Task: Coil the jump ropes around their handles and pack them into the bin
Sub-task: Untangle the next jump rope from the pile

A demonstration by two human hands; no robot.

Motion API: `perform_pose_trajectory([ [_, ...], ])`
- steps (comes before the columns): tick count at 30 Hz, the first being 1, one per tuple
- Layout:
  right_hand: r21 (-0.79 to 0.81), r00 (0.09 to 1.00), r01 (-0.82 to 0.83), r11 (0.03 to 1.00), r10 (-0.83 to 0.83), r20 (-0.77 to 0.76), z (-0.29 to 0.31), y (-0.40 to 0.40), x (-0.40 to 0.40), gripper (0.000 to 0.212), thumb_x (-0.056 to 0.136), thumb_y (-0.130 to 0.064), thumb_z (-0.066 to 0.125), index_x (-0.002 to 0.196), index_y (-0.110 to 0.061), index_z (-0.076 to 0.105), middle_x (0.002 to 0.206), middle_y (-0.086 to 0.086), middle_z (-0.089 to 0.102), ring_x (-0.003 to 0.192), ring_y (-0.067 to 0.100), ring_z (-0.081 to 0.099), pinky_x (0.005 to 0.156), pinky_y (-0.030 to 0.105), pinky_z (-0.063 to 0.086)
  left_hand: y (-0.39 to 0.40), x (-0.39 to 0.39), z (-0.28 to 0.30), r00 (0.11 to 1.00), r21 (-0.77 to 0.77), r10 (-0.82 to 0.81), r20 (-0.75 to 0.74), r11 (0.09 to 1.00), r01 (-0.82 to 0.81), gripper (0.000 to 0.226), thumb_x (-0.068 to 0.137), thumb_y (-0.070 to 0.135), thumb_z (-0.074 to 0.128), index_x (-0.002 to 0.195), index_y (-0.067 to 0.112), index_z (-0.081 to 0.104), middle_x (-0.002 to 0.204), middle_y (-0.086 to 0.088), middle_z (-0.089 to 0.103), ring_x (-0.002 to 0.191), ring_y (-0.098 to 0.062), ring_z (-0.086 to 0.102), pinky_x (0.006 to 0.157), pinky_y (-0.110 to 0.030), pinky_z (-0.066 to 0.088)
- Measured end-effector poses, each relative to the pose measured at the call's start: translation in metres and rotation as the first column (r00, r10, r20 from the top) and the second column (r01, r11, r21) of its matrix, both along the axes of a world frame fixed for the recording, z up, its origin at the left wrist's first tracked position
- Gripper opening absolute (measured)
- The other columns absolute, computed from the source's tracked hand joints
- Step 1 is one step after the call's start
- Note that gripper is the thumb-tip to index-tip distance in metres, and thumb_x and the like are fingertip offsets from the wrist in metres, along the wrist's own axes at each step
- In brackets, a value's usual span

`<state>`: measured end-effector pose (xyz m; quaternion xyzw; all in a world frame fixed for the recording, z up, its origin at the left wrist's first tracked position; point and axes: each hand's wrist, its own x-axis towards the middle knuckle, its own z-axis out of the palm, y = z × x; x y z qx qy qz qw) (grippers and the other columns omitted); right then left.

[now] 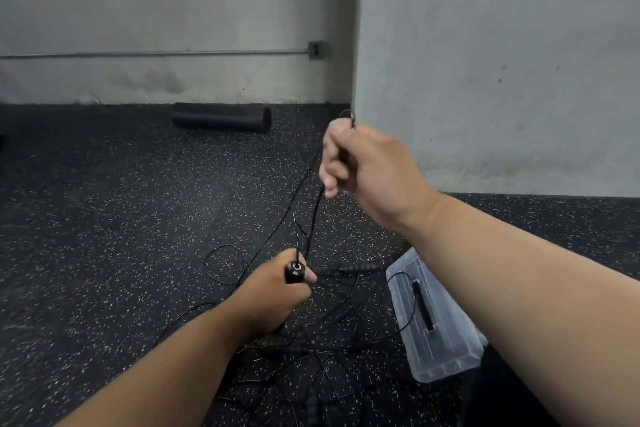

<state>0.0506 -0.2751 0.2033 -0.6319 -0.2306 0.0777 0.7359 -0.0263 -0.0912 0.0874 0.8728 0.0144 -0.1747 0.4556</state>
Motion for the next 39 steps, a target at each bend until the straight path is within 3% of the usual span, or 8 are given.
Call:
perform_pose_trajectory([
  [5,0.204,0.977,0.192,0.960,-0.167,-0.134,0.004,-0.013,0.013,0.029,0.110,-0.021,0.042,0.086,-0.014,0.057,0.076,0.005,0.057,0.074,0.020,0.063,0.066,0.031,0.053,0.025,0.012,0.008,0.983,0.047,0.179,0.044,0.982,-0.181,0.008,0.095,0.011,0.065,0.096,0.016,0.059,0.092,-0.012,0.069,0.074,-0.021,0.059,0.068,-0.044,0.055],
  [10,-0.505,0.989,0.058,0.861,-0.117,-0.087,-0.052,-0.001,-0.007,0.041,0.103,-0.028,0.051,0.144,-0.025,0.053,0.146,-0.003,0.050,0.119,0.017,0.060,0.102,0.036,0.054,0.031,0.021,0.054,0.911,-0.611,0.408,-0.061,0.707,-0.357,0.015,0.089,-0.003,0.060,0.098,0.009,0.056,0.087,-0.007,0.067,0.094,-0.033,0.063,0.095,-0.052,0.059],
  [13,-0.659,0.982,-0.120,0.742,-0.010,-0.191,-0.090,0.019,-0.022,0.066,0.096,-0.027,0.056,0.159,-0.024,0.037,0.168,0.001,0.025,0.083,0.008,0.058,0.071,0.020,0.051,0.021,0.019,0.082,0.910,-0.820,0.408,-0.077,0.493,-0.291,0.022,0.091,-0.008,0.050,0.094,0.014,0.052,0.081,-0.004,0.058,0.079,-0.021,0.063,0.089,-0.050,0.063],
  [19,-0.620,0.922,-0.386,0.683,0.268,-0.279,-0.114,0.029,-0.037,0.024,0.109,-0.039,0.052,0.110,-0.027,0.072,0.092,0.007,0.068,0.057,0.011,0.051,0.055,0.031,0.042,0.025,0.014,0.110,0.939,-0.939,0.335,-0.078,0.292,-0.182,0.021,0.073,0.004,0.051,0.085,0.021,0.051,0.078,0.001,0.053,0.074,-0.017,0.063,0.087,-0.046,0.062],
  [27,-0.380,0.998,0.064,0.923,-0.070,-0.003,-0.038,0.018,-0.020,0.039,0.113,-0.031,0.040,0.093,-0.009,0.065,0.091,0.014,0.077,0.083,0.029,0.073,0.082,0.055,0.060,0.044,0.016,0.065,0.954,-0.647,0.299,-0.028,0.722,-0.246,0.020,0.080,-0.002,0.054,0.096,0.009,0.053,0.126,-0.008,0.075,0.124,-0.032,0.068,0.104,-0.057,0.052],
  [30,-0.228,0.995,0.096,0.969,-0.095,0.016,-0.008,0.018,-0.017,0.037,0.113,-0.031,0.040,0.095,-0.010,0.064,0.091,0.016,0.077,0.088,0.034,0.075,0.079,0.051,0.060,0.027,0.007,0.039,0.995,-0.310,0.088,-0.050,0.946,-0.099,0.029,0.076,0.001,0.061,0.103,0.012,0.060,0.122,0.012,0.076,0.098,-0.026,0.070,0.078,-0.038,0.054],
  [32,-0.149,0.996,0.089,0.985,-0.088,0.014,0.003,0.019,-0.017,0.036,0.113,-0.033,0.040,0.096,-0.012,0.064,0.090,0.014,0.077,0.087,0.029,0.076,0.075,0.046,0.061,0.013,-0.001,0.021,0.996,-0.170,-0.022,-0.085,0.985,0.007,0.028,0.084,-0.004,0.058,0.104,0.017,0.062,0.111,0.020,0.076,0.070,-0.016,0.057,0.063,-0.031,0.045],
  [39,-0.063,0.992,0.122,0.991,-0.122,-0.002,0.009,0.023,-0.011,0.034,0.112,-0.037,0.042,0.103,-0.019,0.069,0.103,0.011,0.077,0.098,0.029,0.076,0.079,0.041,0.062,0.020,0.006,0.013,0.983,-0.060,0.184,0.005,0.981,-0.183,0.016,0.088,0.011,0.070,0.089,0.023,0.060,0.096,-0.013,0.075,0.087,-0.031,0.070,0.083,-0.046,0.057],
])
